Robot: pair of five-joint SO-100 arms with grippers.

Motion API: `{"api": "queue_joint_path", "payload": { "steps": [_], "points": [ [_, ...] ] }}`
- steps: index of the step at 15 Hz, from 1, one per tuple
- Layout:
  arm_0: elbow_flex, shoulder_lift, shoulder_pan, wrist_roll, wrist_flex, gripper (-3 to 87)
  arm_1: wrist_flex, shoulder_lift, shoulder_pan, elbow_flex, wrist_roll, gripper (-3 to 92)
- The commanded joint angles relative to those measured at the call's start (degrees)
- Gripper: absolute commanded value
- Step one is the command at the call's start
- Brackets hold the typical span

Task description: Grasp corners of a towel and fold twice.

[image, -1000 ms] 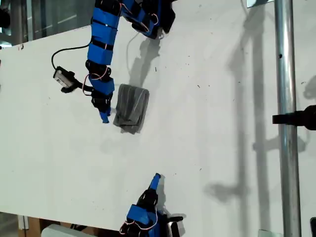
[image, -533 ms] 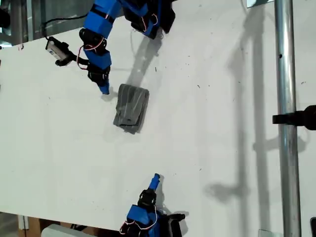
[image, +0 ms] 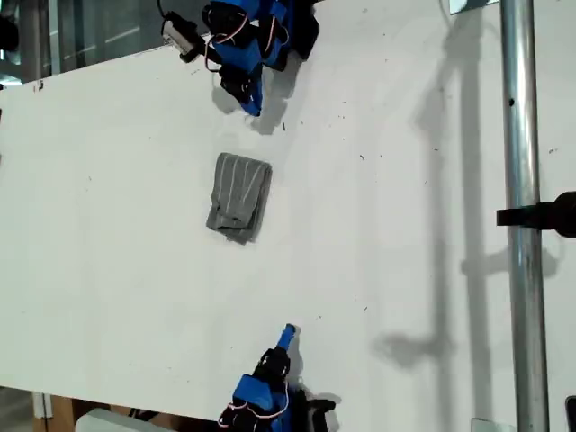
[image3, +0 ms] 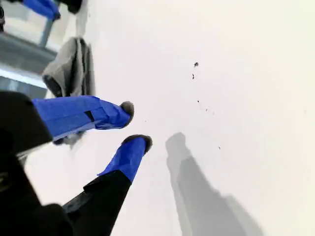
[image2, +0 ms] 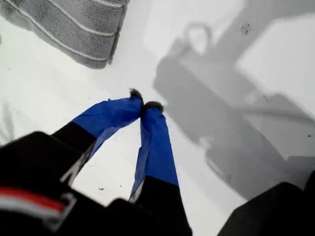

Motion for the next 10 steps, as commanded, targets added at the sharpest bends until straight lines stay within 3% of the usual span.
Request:
{"api": "queue_joint_path", "payload": {
  "steps": [1, 5, 10],
  "points": [
    [0.26, 0.35, 5.10, 4.83, 0.62, 8.6, 1.23, 0.88, -4.83, -0.44, 2.20, 17.7],
    [0.26, 0.35, 5.19, 4.83, 0.62, 8.6, 2.64, 1.23, -9.49, -0.53, -4.92, 17.4],
    [0.26, 0.35, 5.19, 4.83, 0.62, 8.6, 2.64, 1.23, -9.76, -0.53, -4.92, 17.4]
  ]
}}
